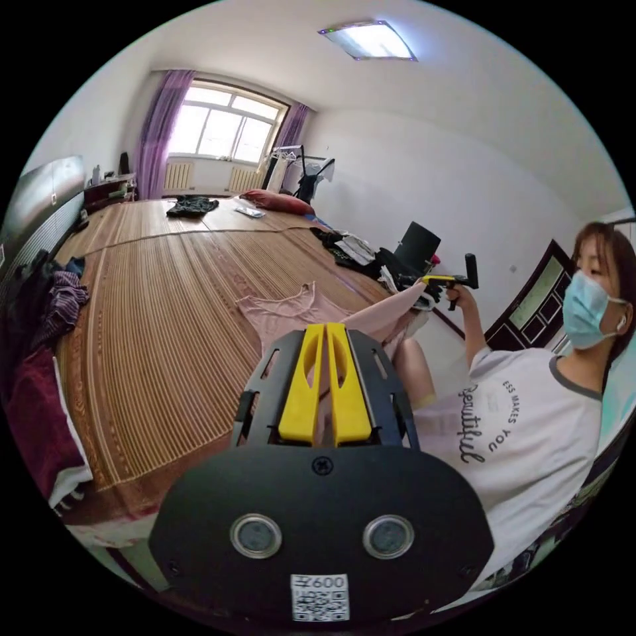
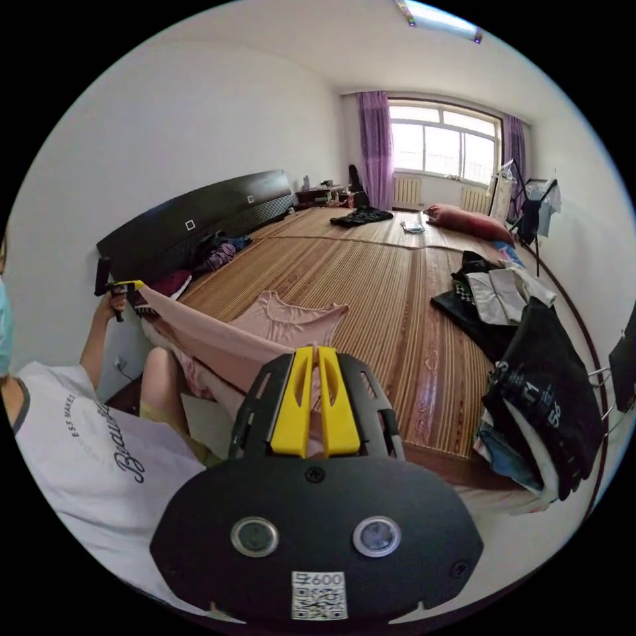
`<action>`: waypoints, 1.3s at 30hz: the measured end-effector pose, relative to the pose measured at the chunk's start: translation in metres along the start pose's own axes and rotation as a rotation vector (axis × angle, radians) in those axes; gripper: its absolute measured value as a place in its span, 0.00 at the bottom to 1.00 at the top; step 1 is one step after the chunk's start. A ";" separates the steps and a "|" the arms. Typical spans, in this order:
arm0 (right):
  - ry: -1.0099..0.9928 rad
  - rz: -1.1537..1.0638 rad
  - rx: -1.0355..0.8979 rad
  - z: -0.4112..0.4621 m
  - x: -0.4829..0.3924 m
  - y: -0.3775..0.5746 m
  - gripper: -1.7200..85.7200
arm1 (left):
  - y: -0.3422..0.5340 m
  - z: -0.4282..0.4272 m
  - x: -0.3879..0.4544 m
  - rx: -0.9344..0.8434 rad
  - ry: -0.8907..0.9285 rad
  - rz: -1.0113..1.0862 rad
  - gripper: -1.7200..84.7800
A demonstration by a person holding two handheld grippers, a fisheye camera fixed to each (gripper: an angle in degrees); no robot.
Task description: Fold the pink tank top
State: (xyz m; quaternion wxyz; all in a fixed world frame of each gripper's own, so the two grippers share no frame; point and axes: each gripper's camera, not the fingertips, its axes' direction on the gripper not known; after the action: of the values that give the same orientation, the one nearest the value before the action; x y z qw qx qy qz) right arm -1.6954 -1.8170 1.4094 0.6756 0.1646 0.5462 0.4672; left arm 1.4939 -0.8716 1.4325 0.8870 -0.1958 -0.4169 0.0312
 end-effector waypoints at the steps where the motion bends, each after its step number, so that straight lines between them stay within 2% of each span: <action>1: -0.008 0.017 -0.008 0.014 0.012 -0.010 0.01 | -0.009 0.011 -0.014 0.006 0.013 -0.013 0.04; 8: 0.045 0.033 -0.101 0.084 0.038 -0.027 0.01 | -0.026 0.064 -0.066 -0.003 0.085 -0.102 0.04; 18: -0.022 0.057 0.001 0.050 0.047 0.016 0.01 | 0.007 0.050 -0.087 0.027 0.147 -0.137 0.04; 23: -0.036 0.038 -0.041 0.055 0.051 0.037 0.01 | 0.022 0.056 -0.101 0.000 0.192 -0.164 0.04; 31: -0.025 0.012 -0.051 0.061 0.052 0.076 0.01 | 0.045 0.069 -0.112 -0.049 0.156 -0.157 0.04; 36: -0.042 0.021 -0.087 0.119 0.060 0.075 0.01 | 0.036 0.120 -0.138 -0.071 0.186 -0.182 0.03; 39: -0.066 -0.027 -0.125 0.189 0.055 0.070 0.01 | 0.023 0.182 -0.157 -0.119 0.131 -0.194 0.03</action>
State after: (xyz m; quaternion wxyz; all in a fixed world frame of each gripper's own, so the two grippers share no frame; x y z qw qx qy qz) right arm -1.5605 -1.6822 1.4942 0.7085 0.1301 0.4956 0.4852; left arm 1.2571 -0.8265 1.4147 0.8979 -0.2086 -0.3764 -0.0926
